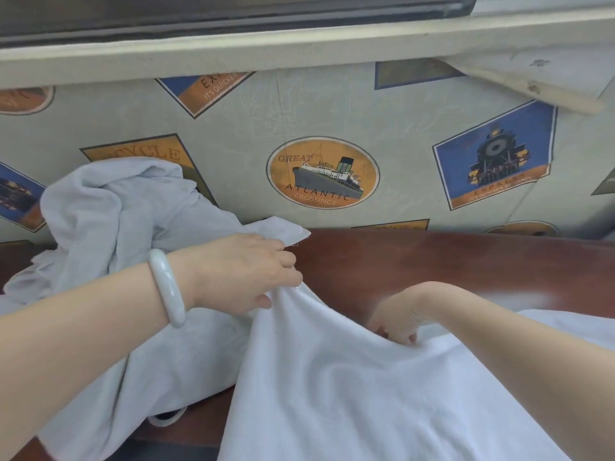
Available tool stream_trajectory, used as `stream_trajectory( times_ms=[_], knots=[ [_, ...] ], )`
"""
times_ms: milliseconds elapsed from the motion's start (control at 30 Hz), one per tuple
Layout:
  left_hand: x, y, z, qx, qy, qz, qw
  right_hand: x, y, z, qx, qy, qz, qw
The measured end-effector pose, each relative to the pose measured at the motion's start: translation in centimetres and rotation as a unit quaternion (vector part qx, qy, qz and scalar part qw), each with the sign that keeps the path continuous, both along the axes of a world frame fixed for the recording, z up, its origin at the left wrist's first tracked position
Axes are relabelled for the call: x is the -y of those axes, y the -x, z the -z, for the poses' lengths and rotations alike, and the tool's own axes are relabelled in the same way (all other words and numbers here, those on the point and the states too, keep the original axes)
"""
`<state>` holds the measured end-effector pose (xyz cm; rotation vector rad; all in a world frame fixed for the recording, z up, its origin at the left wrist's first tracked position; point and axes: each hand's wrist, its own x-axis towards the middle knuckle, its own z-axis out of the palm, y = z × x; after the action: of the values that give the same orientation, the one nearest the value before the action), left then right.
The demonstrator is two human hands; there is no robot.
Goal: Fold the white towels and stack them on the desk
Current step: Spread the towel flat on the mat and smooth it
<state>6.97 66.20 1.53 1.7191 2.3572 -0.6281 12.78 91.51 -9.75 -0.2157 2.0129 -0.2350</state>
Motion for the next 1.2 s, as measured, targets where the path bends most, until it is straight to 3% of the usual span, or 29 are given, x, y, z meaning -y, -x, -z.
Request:
stream_trajectory(
  times_ms=[33,100,200,300,400,567,667,867,1067,1133,1200],
  knots=[
    [0.3,0.1,-0.1,0.002,0.017,-0.012,1.0,-0.1,0.2,0.3,-0.021,-0.027,-0.018,0.999],
    [0.9,0.4,0.0,0.006,0.04,-0.041,0.998,-0.6,0.6,0.9,-0.147,-0.036,0.022,0.988],
    [1.6,1.4,0.9,0.007,0.035,-0.099,0.994,-1.8,1.6,1.8,-0.301,0.055,0.231,0.924],
    [1.9,2.8,2.9,0.017,0.016,-0.158,0.987,-2.1,2.0,2.9,-0.326,0.108,0.369,0.863],
    [1.8,3.8,5.5,0.019,0.027,-0.196,0.98,-1.2,1.6,4.8,-0.331,0.105,0.341,0.874],
    [1.6,4.6,8.0,0.048,0.073,-0.259,0.962,-1.8,0.8,5.0,-0.248,0.153,0.318,0.902],
    [1.4,5.2,8.7,0.059,0.069,-0.269,0.959,-2.6,1.6,5.0,-0.284,0.094,0.242,0.923],
    [0.9,5.4,10.6,-0.028,0.065,-0.246,0.967,-2.5,2.9,5.6,-0.288,0.101,0.324,0.896],
    [0.5,5.2,11.7,-0.02,-0.006,-0.313,0.949,-1.9,3.1,6.2,-0.368,0.077,0.348,0.859],
    [0.2,4.8,12.1,-0.075,-0.032,-0.325,0.942,-0.5,2.4,7.4,-0.429,0.041,0.33,0.84],
    [-0.4,3.4,12.9,-0.18,-0.114,-0.307,0.928,0.6,1.1,8.8,-0.541,-0.025,0.257,0.8]
  ],
)
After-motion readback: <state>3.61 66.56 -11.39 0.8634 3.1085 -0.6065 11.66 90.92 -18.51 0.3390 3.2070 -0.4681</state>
